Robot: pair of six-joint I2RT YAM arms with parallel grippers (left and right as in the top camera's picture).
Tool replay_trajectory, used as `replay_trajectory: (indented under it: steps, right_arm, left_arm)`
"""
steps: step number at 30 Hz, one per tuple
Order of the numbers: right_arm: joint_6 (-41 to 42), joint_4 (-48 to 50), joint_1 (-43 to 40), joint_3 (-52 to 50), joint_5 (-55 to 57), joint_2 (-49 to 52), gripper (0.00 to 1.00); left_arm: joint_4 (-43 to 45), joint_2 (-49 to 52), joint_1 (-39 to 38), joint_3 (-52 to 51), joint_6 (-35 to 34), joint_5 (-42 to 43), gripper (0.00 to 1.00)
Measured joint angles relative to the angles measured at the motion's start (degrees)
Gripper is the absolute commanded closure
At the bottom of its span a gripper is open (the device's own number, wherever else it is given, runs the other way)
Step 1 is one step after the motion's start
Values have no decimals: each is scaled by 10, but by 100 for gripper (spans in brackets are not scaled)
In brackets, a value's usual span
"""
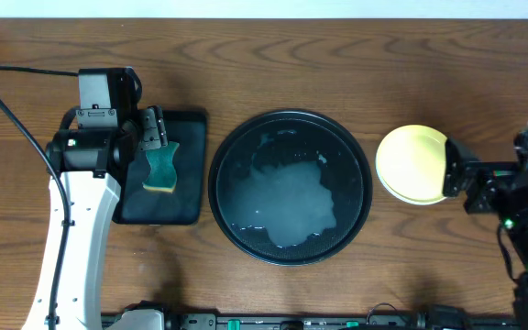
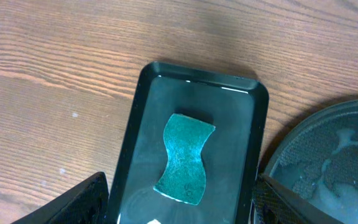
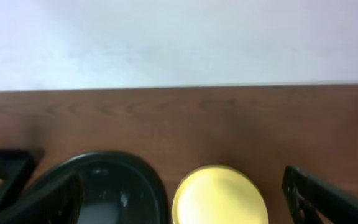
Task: Clean dirty plates on tray and stack at the side
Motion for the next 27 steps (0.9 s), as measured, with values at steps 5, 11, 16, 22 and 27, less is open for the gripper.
replay_trajectory:
  steps: [5,11,16,22,27]
  right_arm:
    - [-31,141,21,-157,0,-80,1]
    - [-42,241,21,-349,0,-212,1]
    - [-40,321,21,-500,0,-306,1]
    - [-24,386,21,-614,0,-387,1]
    - [-20,406,21,-652,0,-416,1]
  left_arm:
    - [0,0,0,0,0,2,25]
    - [0,0,0,0,0,2,25]
    - [0,0,0,0,0,2,25]
    - [0,0,0,0,0,2,25]
    - [0,0,0,0,0,2,25]
